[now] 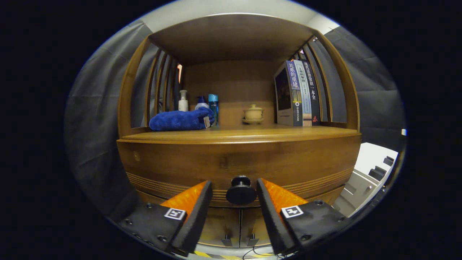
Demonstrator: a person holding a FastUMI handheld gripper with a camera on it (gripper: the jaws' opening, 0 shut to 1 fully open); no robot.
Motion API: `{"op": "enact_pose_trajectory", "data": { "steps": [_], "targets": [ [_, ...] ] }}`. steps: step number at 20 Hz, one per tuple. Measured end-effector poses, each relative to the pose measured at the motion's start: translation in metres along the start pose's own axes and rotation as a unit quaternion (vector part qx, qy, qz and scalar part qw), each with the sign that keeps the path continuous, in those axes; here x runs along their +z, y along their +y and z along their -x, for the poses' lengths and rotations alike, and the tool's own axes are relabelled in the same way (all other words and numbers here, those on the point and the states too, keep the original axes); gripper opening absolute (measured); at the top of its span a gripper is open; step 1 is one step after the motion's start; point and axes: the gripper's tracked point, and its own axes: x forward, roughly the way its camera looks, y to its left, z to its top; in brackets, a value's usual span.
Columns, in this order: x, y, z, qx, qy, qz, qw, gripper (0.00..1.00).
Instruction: Pull open the drawer, take out the items inside it, and place them on the countertop above the cabinet.
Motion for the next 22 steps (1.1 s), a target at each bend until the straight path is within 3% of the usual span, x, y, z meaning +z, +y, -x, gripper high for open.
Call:
{"op": "enact_pose_trajectory", "data": {
  "steps": [4,8,22],
  "targets": [
    [-0.005,-0.006,-0.009,-0.006,0.011,-0.013,1.000,0.52],
    [-0.002,-0.009,-0.006,-0.003,0.011,0.011,1.000,0.38],
    [-0.015,-0.001,0.090,0.008,0.044,-0.013,0.999,0.37]
  ]
}}
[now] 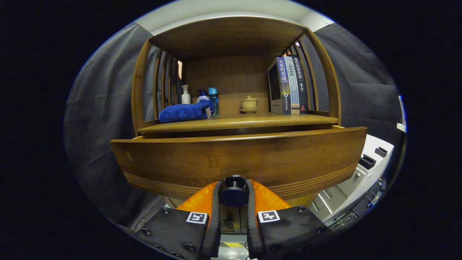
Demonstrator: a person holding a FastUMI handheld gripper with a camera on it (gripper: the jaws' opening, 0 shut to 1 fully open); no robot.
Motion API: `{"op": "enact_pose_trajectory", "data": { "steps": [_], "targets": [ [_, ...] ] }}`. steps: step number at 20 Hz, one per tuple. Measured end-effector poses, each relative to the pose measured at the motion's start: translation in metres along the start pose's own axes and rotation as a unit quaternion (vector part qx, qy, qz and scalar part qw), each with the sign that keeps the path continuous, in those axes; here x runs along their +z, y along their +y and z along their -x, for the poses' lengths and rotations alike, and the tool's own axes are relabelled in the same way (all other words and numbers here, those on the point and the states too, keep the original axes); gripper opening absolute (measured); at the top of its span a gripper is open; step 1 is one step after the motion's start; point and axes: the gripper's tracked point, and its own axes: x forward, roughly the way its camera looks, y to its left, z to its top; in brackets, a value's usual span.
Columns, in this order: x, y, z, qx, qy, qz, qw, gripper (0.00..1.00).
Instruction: Pull open the drawer, take out the items inside it, and place them on the countertop above the cabinet.
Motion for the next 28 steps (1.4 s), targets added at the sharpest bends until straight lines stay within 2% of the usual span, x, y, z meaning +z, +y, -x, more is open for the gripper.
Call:
{"op": "enact_pose_trajectory", "data": {
  "steps": [9,18,23,27,28],
  "targets": [
    [-0.012,0.007,0.057,0.016,0.015,0.014,1.000,0.37],
    [-0.030,0.010,0.088,0.020,0.033,0.027,0.999,0.37],
    [-0.034,0.010,0.089,0.019,0.026,0.034,0.999,0.38],
    [-0.034,0.012,0.087,0.018,0.023,0.037,0.999,0.48],
    [-0.034,0.012,0.088,0.019,0.026,0.038,0.999,0.54]
  ]
}}
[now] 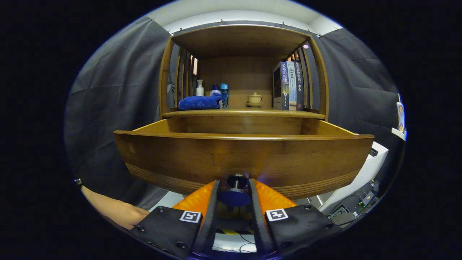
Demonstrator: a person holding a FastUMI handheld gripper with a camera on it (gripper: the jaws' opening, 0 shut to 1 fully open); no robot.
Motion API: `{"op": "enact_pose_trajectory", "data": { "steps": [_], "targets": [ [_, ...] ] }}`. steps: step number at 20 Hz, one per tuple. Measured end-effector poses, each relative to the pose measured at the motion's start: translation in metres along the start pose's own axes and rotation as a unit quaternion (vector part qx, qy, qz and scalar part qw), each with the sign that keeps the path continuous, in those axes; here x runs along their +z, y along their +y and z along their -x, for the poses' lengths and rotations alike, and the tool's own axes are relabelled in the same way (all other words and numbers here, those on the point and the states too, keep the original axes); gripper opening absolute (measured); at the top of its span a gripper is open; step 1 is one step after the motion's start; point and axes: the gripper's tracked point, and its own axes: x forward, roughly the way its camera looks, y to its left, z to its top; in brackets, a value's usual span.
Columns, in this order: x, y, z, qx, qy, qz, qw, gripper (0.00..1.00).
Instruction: Pull open the drawer, take out the items inside it, and place them on the countertop above the cabinet.
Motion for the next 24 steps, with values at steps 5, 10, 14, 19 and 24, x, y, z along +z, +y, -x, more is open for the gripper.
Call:
{"op": "enact_pose_trajectory", "data": {
  "steps": [5,10,14,19,24],
  "targets": [
    [0.015,0.002,0.011,0.013,-0.025,-0.008,1.000,0.83],
    [0.070,-0.008,0.033,0.009,-0.094,-0.018,0.995,0.98],
    [0.151,-0.026,0.038,0.003,-0.156,-0.012,0.988,0.98],
    [0.254,-0.030,0.003,0.036,-0.137,-0.012,0.990,0.98],
    [0.276,-0.051,-0.090,0.029,-0.067,0.010,0.997,0.99]
  ]
}}
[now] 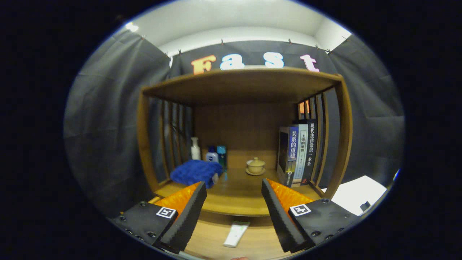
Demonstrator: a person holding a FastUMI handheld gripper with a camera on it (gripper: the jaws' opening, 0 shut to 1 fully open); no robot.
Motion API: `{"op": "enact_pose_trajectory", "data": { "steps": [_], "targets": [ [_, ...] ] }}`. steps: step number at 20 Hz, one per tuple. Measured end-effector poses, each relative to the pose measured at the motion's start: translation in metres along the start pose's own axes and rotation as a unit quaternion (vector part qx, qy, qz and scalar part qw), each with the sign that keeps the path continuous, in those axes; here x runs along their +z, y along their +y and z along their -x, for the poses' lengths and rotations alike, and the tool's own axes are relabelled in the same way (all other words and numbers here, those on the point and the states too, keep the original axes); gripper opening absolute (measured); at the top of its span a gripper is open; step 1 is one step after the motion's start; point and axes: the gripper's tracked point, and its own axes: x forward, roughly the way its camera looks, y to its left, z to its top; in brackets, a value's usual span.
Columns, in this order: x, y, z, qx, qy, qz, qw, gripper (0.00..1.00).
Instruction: Pull open the drawer, take out the items inside it, and place them on the countertop above the cabinet.
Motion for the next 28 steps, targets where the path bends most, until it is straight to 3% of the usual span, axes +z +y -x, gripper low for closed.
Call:
{"op": "enact_pose_trajectory", "data": {
  "steps": [2,5,7,16,20,21,23,28],
  "targets": [
    [-0.047,0.004,-0.037,0.011,0.087,-0.009,0.996,0.99],
    [-0.133,0.012,-0.046,0.036,0.237,-0.010,0.971,1.00],
    [-0.166,0.015,-0.039,0.044,0.288,-0.001,0.957,1.00],
    [-0.245,0.023,-0.023,0.060,0.470,-0.042,0.880,1.00],
    [-0.246,0.020,-0.024,0.049,0.517,-0.063,0.852,0.85],
    [-0.240,0.017,-0.027,0.041,0.515,-0.059,0.854,0.85],
    [-0.234,0.010,-0.030,0.036,0.521,-0.028,0.852,0.73],
    [-0.187,0.012,-0.046,0.045,0.473,-0.042,0.879,0.45]
  ]
}}
